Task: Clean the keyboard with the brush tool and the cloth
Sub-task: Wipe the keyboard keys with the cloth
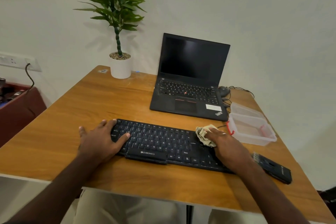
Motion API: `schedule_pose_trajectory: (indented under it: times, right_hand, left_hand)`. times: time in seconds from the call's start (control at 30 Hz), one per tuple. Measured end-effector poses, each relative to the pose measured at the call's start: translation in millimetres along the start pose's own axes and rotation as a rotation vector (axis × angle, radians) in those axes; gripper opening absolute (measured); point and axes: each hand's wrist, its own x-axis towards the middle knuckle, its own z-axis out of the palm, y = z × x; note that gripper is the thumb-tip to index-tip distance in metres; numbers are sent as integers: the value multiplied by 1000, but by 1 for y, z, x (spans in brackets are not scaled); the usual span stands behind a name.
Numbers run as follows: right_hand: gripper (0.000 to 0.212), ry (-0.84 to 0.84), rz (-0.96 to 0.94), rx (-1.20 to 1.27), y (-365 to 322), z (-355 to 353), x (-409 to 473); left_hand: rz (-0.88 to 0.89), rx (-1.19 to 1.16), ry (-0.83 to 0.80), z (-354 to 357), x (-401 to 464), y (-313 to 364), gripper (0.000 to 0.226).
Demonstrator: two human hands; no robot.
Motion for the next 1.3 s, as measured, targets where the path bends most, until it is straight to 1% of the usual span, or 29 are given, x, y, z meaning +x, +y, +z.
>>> schedule_pose_trajectory:
  times: [0.07,0.1,0.17,0.2,0.23,0.27,0.33,0.37,0.43,0.57,0.7,0.73,0.8,0.87,0.9,0.93,1.0,1.07,1.13,1.17,1.2,1.23,1.27,1.3]
  right_hand:
    - [62,0,69,-11,15,-4,-6]
    - [57,13,120,8,21,-7,-8]
    - [43,103,211,113,27,-12,-9]
    - [38,164,217,180,25,-12,-10]
    - [38,205,200,237,20,-11,-10]
    - [41,204,170,268,14,-7,-10]
    - [52,127,114,248,1,2,-11]
    - [57,95,109,216,-1,9,-11]
    - [61,100,175,206,4,14,-15]
    - [56,238,263,248,18,20,-22]
    - [51,306,304,260,18,30,-25]
    - [48,354,325,293,16,33,-26]
    - [44,519,374,452,9,36,-30]
    - [43,716,373,639,6,39,-29]
    - [41,786,362,695,7,39,-27]
    - [38,819,348,716,9,40,-23]
    - [37,796,323,696,12,40,-17]
    - [44,737,307,699,9,40,-13]
    - [44,749,260,735,-1,34,-9]
    - [40,774,244,769,-10,29,-7]
    - [35,788,259,847,-22,24,-4]
    - [31,769,306,983,-34,19,1]
    - [31,704,377,1205,-48,16,6]
    - [30,588,451,1508,-64,13,11]
  left_hand:
    - [-3,0,7,-1,0,1,101]
    - [-4,1,8,-1,0,1,101]
    - [-3,5,8,-1,0,1,102]
    - [-4,6,10,-1,0,1,102]
    - [-4,6,12,-1,0,1,102]
    - [-2,8,15,0,0,2,103]
    - [3,8,14,-1,0,1,103]
    - [9,5,13,-1,0,2,102]
    - [15,5,16,-1,-1,2,102]
    - [13,13,32,0,-1,2,101]
    - [26,-2,23,-1,-1,1,103]
    - [25,0,25,-1,-1,1,103]
    - [23,7,25,1,-1,1,102]
    - [16,11,18,2,0,1,103]
    - [11,9,14,2,0,0,104]
    - [10,0,12,2,-1,0,105]
    - [14,-67,27,0,-3,-1,104]
    - [14,-222,54,-4,-6,-3,99]
    - [16,-375,65,-7,-6,-5,93]
    - [23,-409,38,-8,-5,-6,94]
    - [39,-402,-18,-7,-3,-8,100]
    - [62,-367,-92,-6,0,-11,108]
    - [83,-322,-163,-7,3,-13,115]
    - [103,-289,-222,-8,6,-16,120]
